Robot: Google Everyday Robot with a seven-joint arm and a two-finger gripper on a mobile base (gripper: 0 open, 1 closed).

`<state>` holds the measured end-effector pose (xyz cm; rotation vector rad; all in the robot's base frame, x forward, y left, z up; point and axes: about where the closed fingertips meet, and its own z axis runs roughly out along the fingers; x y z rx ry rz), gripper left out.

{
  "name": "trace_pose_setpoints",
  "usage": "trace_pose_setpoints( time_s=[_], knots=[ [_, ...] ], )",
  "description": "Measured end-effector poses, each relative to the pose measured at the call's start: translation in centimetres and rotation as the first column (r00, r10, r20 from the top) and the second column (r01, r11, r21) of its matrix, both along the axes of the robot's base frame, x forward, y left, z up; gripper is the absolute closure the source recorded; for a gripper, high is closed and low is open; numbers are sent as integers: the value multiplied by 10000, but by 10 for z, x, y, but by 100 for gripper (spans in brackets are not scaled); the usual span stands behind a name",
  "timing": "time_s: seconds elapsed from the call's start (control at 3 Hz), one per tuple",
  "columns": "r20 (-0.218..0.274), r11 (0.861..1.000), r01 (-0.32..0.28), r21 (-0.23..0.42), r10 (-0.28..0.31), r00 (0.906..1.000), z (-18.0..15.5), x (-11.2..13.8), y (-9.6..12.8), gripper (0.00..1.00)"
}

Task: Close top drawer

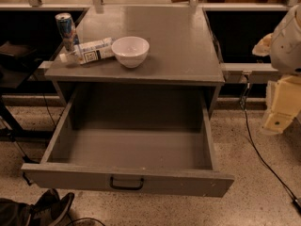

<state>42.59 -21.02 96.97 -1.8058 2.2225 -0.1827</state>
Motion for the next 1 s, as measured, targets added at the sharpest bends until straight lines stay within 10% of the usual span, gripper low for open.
trace_pose_setpoints(
  time_s=[0.67,1.0],
  knots=[
    [-658,9958,-890,226,903,9937,-57,-71,-6,0],
    [-980,9939,-987,489,1031,9898,-91,-113,-4,17]
  ],
)
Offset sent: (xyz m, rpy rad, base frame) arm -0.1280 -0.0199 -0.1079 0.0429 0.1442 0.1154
